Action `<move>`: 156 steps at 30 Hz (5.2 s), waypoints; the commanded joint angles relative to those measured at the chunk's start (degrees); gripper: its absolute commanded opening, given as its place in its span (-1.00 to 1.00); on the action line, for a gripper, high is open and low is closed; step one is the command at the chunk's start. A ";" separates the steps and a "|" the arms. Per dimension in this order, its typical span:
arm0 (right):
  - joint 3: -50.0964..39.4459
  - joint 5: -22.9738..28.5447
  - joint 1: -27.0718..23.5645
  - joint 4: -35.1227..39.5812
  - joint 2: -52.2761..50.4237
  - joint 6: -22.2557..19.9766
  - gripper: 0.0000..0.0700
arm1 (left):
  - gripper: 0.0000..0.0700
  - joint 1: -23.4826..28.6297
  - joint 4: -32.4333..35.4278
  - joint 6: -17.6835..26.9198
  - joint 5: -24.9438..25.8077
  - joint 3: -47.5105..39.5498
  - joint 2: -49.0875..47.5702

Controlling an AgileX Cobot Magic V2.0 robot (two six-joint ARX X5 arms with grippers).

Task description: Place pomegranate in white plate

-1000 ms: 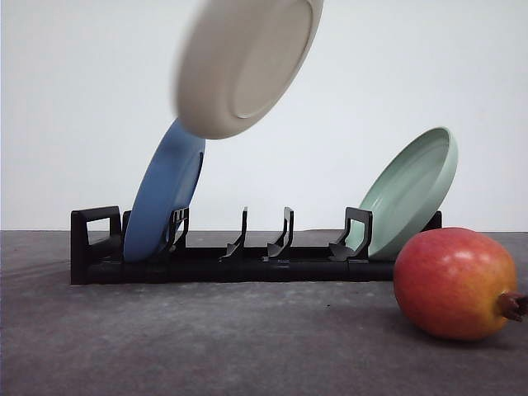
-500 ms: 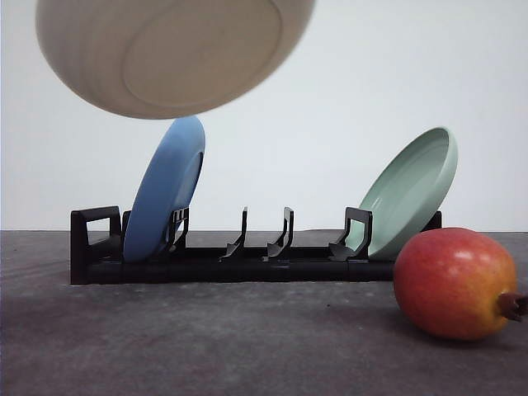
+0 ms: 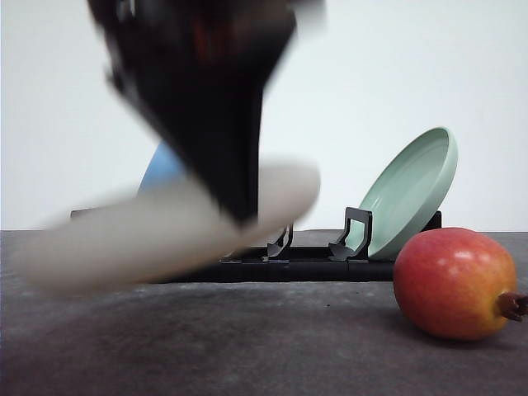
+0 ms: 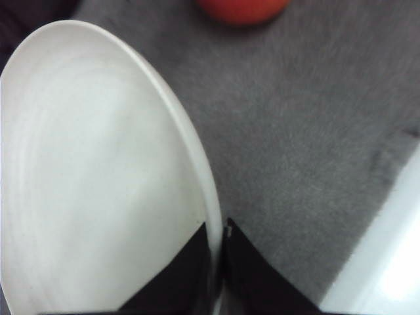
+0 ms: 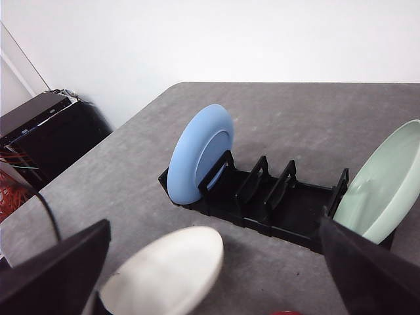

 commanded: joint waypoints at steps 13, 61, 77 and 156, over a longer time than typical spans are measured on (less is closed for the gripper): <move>1.05 -0.04 0.20 -0.56 0.20 0.78 0.86 | -0.99 -0.92 7.46 -0.33 -0.33 -1.80 13.49; 0.96 21.51 22.10 -9.66 46.52 -9.34 0.94 | 0.59 -0.92 -17.30 -16.34 -0.18 -1.58 -58.29; 0.96 27.69 25.60 -5.04 60.50 -10.34 0.65 | 0.59 -0.92 -19.15 -16.81 -0.20 -1.58 -59.19; 10.97 42.47 45.51 -18.10 11.39 1.77 1.00 | 0.59 -0.92 -19.29 -18.03 -0.24 -1.60 -59.08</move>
